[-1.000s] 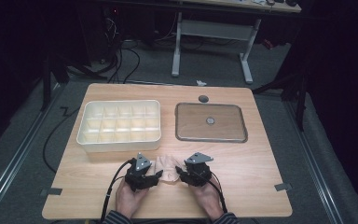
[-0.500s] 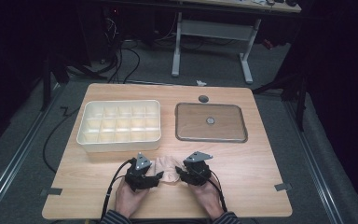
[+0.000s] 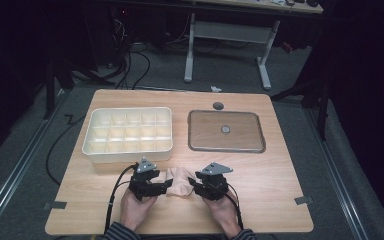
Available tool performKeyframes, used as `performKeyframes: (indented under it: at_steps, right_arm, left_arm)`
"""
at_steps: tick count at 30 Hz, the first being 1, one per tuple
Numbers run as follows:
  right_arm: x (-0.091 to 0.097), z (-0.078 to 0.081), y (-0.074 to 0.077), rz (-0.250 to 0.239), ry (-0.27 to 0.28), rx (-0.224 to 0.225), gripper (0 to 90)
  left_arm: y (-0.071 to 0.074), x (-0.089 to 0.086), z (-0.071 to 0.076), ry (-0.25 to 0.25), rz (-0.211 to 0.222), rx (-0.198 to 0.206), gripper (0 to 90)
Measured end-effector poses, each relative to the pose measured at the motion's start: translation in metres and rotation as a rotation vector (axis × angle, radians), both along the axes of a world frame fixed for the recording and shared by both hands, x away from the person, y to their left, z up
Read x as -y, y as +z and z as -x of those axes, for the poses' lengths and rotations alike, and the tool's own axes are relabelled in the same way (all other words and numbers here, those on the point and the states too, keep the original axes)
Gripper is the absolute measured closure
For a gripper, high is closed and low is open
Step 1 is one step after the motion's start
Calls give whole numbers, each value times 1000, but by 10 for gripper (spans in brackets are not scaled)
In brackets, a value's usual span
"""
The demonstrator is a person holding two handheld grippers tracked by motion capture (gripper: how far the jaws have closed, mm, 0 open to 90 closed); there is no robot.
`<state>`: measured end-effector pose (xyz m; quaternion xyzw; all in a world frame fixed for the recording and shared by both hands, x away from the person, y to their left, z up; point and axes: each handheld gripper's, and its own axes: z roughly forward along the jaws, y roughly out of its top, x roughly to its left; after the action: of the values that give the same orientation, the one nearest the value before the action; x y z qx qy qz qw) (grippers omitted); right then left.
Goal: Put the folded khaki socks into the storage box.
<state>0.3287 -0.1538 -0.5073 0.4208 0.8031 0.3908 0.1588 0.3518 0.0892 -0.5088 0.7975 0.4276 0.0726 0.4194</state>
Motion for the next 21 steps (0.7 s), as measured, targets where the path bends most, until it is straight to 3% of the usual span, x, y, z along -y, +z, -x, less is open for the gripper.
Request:
performKeyframes:
  at_steps: [7, 11, 21]
  right_arm:
    - [-13, 10, 12, -2, 70, 39, 754]
    - [-25, 13, 8, 10, 104, 23, 781]
    - [-41, 12, -13, 66, 137, -1, 815]
  left_arm:
    - [2, 4, -17, 28, 2, -32, 397]
    - [-1, 6, -23, 36, 30, -57, 419]
    - [-12, 11, -29, 21, 0, -94, 539]
